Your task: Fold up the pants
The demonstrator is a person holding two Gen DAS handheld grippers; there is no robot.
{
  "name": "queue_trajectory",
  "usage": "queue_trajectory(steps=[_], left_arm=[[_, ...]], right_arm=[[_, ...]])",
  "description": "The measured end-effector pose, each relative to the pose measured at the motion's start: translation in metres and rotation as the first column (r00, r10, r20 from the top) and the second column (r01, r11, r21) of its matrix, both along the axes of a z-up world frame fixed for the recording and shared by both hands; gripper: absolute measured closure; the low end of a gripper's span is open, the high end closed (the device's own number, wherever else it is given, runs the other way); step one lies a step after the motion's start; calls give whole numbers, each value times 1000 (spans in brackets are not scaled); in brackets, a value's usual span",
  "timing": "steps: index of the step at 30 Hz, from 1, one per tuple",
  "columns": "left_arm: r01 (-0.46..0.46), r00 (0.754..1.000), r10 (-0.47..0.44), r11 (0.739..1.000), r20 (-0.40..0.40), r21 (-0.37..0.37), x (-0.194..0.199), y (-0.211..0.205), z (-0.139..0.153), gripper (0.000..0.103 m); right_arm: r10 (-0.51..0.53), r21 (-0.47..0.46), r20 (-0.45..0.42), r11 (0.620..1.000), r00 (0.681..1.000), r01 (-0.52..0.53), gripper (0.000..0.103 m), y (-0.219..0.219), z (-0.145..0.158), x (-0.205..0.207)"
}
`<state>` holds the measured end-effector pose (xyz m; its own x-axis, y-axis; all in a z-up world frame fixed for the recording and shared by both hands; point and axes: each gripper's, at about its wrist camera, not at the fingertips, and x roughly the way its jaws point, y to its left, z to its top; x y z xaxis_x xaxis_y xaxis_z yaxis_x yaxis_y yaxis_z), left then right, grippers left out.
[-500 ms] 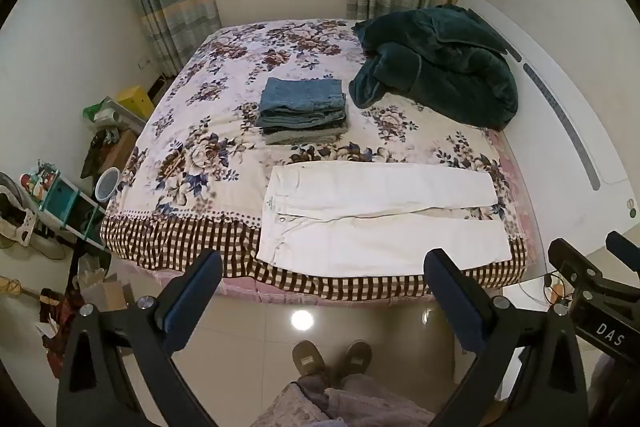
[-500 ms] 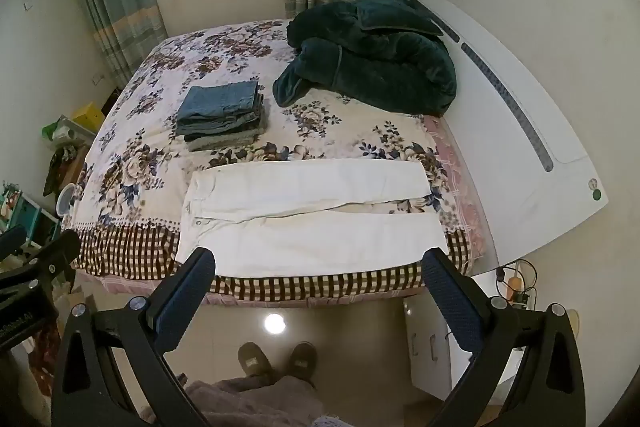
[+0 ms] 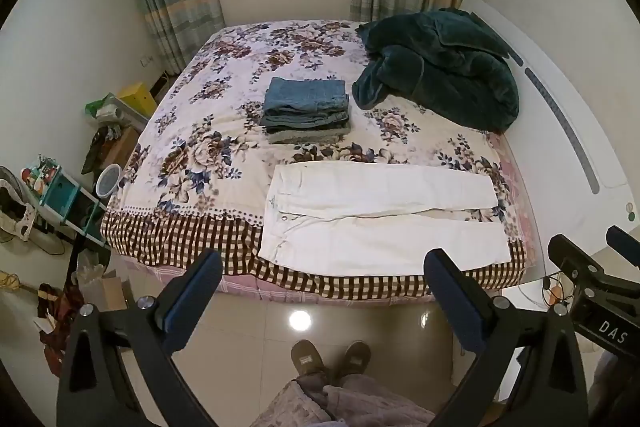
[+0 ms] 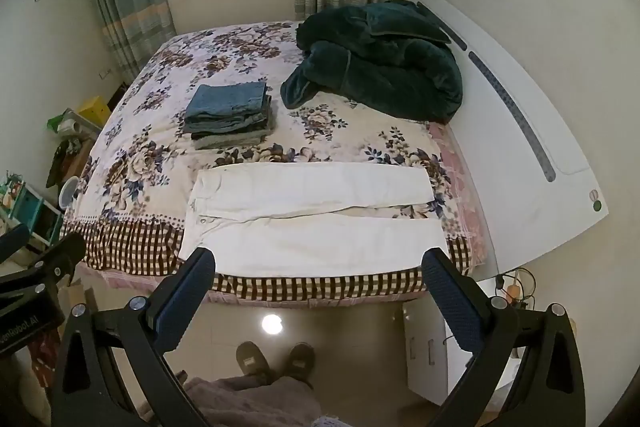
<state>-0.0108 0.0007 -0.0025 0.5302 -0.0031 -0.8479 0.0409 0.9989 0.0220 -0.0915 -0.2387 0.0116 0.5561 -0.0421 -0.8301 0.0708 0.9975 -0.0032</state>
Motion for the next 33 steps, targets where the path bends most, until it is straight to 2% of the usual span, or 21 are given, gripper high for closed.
queue_trajectory(steps=[33], left_arm=[[-18, 1000, 18, 1000, 9, -15, 14, 5, 14, 0]], right_arm=[[18, -4, 15, 1000, 1000, -18, 0, 9, 3, 5]])
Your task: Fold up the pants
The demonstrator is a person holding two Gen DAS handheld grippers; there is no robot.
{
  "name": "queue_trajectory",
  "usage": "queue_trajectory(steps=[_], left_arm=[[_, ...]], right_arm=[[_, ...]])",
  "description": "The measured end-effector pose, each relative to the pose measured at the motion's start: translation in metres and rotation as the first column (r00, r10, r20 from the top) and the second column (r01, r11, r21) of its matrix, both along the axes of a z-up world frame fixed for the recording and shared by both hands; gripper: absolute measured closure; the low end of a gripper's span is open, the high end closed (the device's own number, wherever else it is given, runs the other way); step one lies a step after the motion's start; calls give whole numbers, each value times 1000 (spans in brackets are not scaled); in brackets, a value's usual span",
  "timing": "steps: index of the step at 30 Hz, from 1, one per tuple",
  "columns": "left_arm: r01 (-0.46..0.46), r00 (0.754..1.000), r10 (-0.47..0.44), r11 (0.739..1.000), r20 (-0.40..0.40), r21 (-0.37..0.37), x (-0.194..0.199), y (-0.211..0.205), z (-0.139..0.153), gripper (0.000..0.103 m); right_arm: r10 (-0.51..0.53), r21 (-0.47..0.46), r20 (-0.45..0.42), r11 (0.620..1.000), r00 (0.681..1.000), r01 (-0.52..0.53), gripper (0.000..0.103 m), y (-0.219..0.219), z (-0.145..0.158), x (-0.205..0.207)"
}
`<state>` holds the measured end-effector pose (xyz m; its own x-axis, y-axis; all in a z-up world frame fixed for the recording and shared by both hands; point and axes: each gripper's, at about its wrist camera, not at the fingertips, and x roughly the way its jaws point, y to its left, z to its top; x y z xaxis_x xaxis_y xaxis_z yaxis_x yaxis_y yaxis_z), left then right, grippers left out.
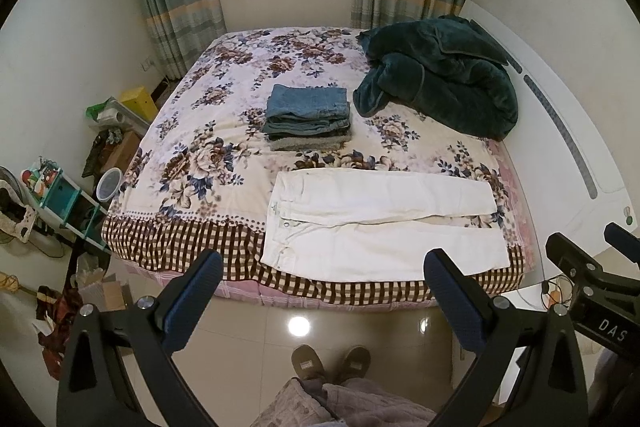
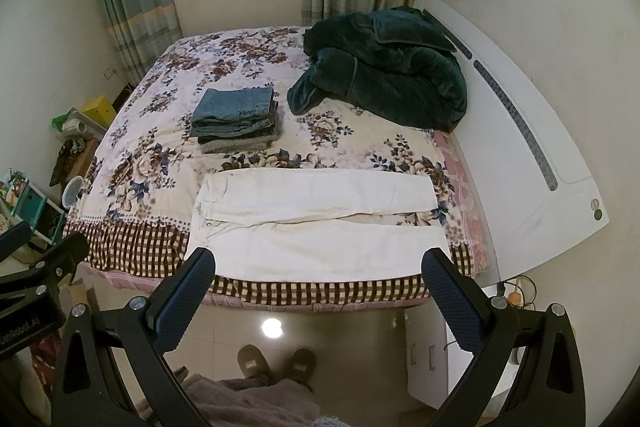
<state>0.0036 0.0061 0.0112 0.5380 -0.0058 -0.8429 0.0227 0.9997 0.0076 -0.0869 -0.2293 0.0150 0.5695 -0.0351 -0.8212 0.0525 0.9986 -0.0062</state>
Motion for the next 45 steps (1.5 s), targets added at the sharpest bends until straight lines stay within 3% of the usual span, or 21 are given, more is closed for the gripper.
queue_trajectory(steps=[45], left_arm=[[-16, 1000, 16, 1000, 26, -1, 9, 6, 14, 0]], right_arm=[[24, 43, 18, 999, 1000, -25, 0, -15, 6, -7]])
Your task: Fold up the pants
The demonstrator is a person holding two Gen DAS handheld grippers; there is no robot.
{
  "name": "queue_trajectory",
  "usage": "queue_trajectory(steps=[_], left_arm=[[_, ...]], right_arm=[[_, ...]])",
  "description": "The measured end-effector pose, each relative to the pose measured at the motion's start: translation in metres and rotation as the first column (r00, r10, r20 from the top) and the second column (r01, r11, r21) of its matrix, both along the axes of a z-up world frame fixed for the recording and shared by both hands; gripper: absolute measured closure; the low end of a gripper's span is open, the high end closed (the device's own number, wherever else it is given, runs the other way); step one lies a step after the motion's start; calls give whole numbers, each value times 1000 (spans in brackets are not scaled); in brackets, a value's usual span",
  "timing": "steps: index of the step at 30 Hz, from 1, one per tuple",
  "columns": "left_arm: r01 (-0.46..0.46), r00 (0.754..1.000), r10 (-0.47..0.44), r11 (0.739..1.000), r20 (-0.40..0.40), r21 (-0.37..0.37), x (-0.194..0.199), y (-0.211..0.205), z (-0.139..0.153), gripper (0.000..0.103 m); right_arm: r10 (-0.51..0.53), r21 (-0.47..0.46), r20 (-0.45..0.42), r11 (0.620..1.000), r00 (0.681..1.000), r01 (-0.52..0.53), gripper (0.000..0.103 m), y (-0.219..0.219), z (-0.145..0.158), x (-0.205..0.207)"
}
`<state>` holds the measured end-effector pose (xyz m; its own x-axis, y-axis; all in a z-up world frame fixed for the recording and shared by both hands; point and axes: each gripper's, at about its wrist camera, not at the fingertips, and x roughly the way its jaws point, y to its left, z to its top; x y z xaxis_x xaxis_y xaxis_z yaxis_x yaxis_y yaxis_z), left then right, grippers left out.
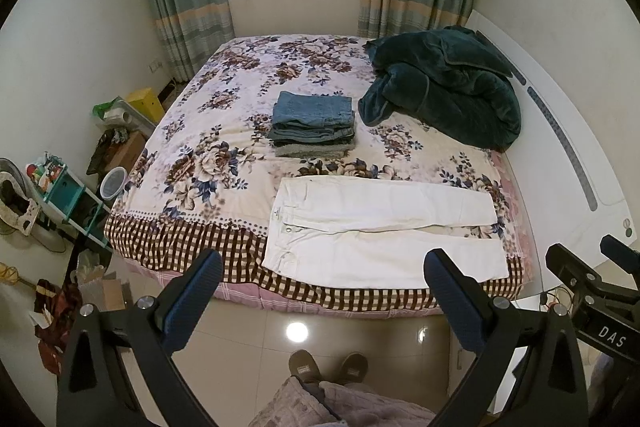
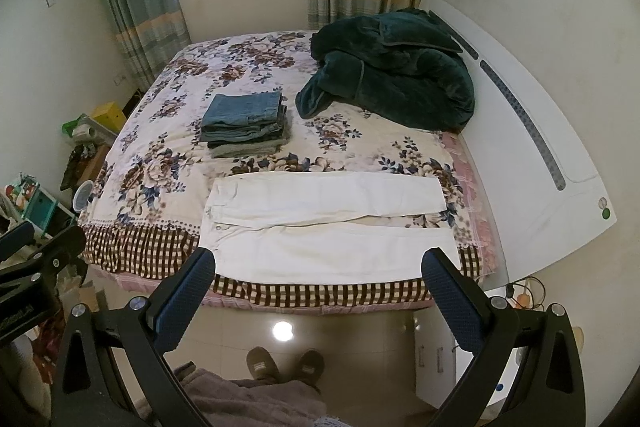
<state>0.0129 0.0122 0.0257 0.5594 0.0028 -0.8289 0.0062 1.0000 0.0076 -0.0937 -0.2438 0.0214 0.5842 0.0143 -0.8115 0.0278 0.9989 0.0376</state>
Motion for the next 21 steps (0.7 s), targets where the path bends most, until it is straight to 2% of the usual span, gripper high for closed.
queue_trajectory(steps=[7, 13, 18, 21], left_arm=[[-11, 1000, 11, 1000, -2, -2, 2, -2, 3, 0], [-46, 998, 45, 998, 33, 32, 2, -5, -13, 0], [-103, 994, 99, 993, 54, 65, 46, -6, -43, 0], [-115, 993, 112, 988, 35, 99, 88, -7, -68, 0]], right_arm=[[13, 17, -7, 1000, 1000, -13, 0, -7, -8, 2], [12, 31, -3, 999, 1000, -12, 0, -18, -18, 14], [-65, 33, -5, 997, 998, 65, 0, -39, -49, 62], [-119, 31, -28, 992, 993, 120, 0, -54, -71, 102]])
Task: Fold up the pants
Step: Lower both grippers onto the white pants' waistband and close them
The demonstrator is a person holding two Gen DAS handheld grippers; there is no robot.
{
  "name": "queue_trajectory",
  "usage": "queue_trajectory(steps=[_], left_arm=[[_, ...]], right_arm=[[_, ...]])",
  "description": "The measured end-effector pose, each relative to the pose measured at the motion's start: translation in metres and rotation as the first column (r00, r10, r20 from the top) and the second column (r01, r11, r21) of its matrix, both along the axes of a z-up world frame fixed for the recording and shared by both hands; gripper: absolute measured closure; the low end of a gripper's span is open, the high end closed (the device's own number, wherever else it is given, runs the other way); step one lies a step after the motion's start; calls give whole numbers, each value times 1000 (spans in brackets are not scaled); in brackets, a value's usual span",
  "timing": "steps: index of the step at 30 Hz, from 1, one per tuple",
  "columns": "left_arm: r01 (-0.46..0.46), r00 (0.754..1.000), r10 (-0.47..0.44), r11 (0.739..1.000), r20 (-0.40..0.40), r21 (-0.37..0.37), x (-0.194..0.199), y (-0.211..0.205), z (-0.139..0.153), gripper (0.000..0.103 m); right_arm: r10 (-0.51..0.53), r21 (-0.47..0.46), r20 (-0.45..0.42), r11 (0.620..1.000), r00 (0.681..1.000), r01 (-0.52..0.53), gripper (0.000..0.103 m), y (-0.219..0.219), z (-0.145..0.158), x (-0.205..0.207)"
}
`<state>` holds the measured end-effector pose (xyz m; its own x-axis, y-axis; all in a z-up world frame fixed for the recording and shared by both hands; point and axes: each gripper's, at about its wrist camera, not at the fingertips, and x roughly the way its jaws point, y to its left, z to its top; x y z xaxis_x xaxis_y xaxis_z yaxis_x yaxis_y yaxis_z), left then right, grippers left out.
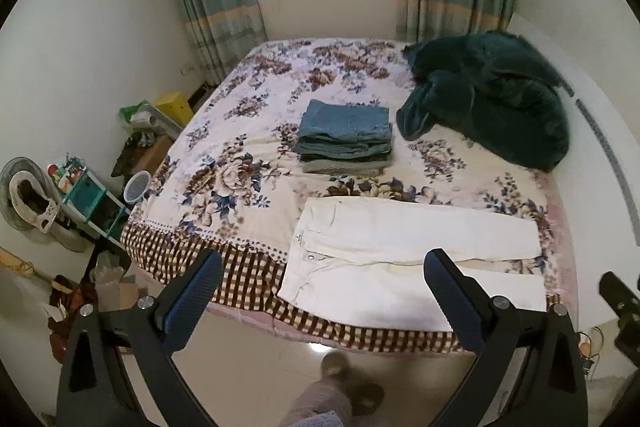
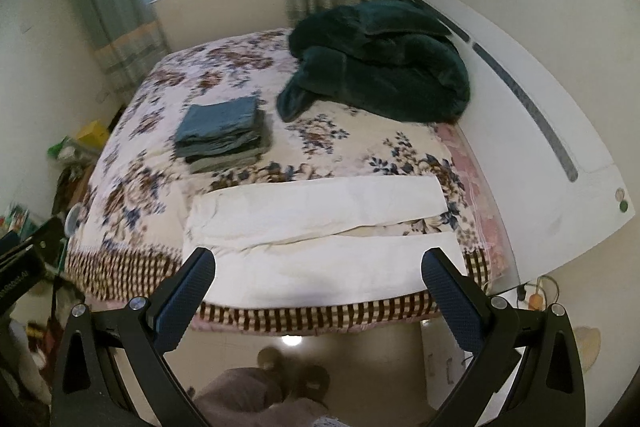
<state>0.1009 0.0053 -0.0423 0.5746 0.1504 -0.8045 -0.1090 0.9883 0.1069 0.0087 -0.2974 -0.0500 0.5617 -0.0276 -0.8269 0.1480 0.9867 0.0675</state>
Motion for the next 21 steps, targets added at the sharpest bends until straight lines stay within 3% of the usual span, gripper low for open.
queue_trajectory(steps=[5, 8, 13, 17, 19, 20, 21], left_arm=[[-2, 998, 3, 1000, -63, 19, 79, -3, -51, 0], [-4, 991, 3, 1000, -132, -7, 135, -3, -90, 0], [-79, 950, 44, 992, -310, -101, 236, 11, -184, 0], [-214, 873, 137, 970, -469, -115, 309, 28, -282, 0], [-282, 828, 183, 953, -529, -112, 337, 36, -329, 0], [-334, 790, 216, 937, -573, -108, 354, 41, -363, 0], [-368, 764, 237, 924, -600, -105, 361, 46, -379, 0]], right_arm=[[-98, -27, -47, 995, 994, 97, 0, -23, -51, 83], [-158, -14, -104, 988, 982, 157, 0, -42, -91, 143], [-295, 38, -255, 948, 921, 315, 0, -82, -185, 249], [-399, 62, -353, 893, 847, 446, 0, -123, -279, 321], [-462, 48, -397, 853, 793, 520, 0, -146, -334, 353], [-483, 38, -407, 839, 775, 543, 0, -153, -355, 365], [-511, 16, -420, 822, 750, 569, 0, -163, -384, 381]])
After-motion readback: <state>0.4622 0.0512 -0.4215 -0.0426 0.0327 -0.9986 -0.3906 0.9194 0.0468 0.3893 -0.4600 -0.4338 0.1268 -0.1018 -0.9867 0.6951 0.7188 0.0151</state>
